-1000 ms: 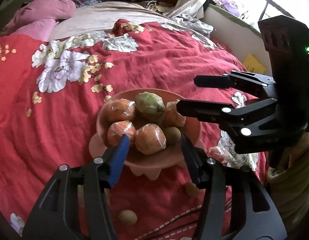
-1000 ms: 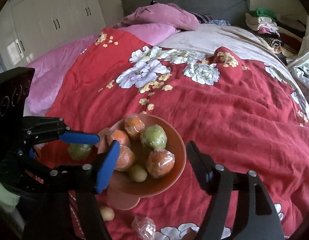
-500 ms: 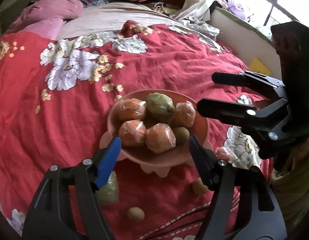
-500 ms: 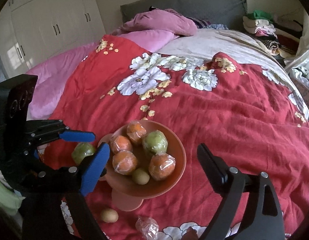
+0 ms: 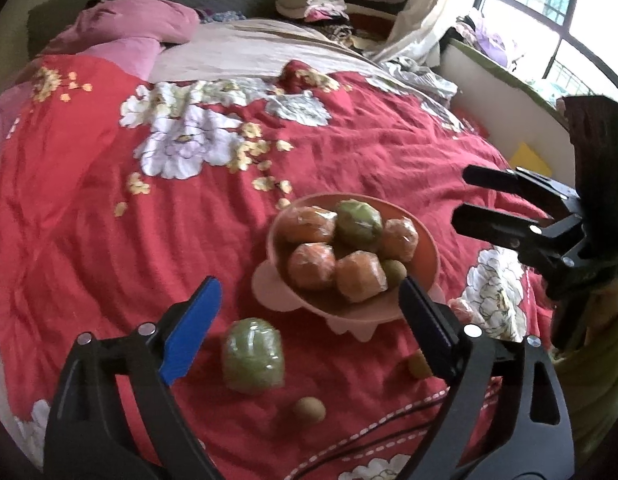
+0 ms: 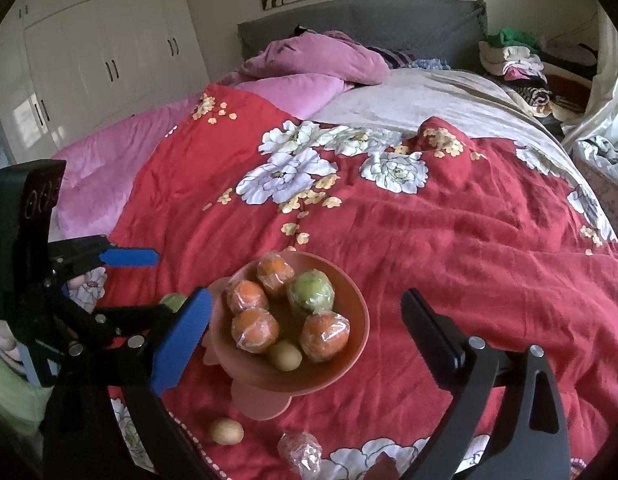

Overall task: Organize fruits
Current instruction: 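Withdraw both grippers from the bowl over the bedspread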

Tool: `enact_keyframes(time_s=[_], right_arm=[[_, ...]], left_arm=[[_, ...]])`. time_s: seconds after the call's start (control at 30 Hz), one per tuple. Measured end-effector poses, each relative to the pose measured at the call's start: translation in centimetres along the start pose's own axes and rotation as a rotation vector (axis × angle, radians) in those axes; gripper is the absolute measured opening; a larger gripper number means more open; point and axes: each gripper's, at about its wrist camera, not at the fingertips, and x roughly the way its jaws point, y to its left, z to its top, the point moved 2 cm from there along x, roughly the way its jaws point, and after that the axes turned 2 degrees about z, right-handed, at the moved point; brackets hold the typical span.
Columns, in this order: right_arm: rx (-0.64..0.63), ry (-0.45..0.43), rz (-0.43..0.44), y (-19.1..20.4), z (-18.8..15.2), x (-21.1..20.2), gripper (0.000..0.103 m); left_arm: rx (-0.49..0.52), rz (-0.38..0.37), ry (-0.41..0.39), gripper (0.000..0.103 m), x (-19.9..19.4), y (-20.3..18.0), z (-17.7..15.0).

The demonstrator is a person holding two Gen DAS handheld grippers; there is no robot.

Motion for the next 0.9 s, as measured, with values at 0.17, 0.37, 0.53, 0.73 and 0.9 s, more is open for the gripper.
enact_keyframes(time_s=[0.17,0.37,0.53,0.73,0.9], right_arm=[[-0.008,-0.006,0.003,0.4,-0.1,-0.3,0.096],[-0.019,-0.017,0.001,1.0,-0.2,-0.7,0.096],[-0.029,-0.019,-0.009,1.3,-0.4,-0.8,0.096],[-0.043,-0.02,-0.022,1.7,-0.9,-1.2,0.096],[-0.07,-0.022,-0.044,2.3,-1.4,-1.6,0.096]], left_arm=[[-0.022,0.011,-0.029,0.091,-1.1,0.8,-0.2],[-0.044,0.024,-0.05,0.093,-1.8,1.4,-0.7],[-0.062,0.023,-0.053,0.093,-2.0,1.9,-1.3],[-0.063,0.044,-0.065,0.093,-2.5,2.3,-1.9],[-0.053,0.054,-0.067,0.093,-2.7,2.1,-2.5]])
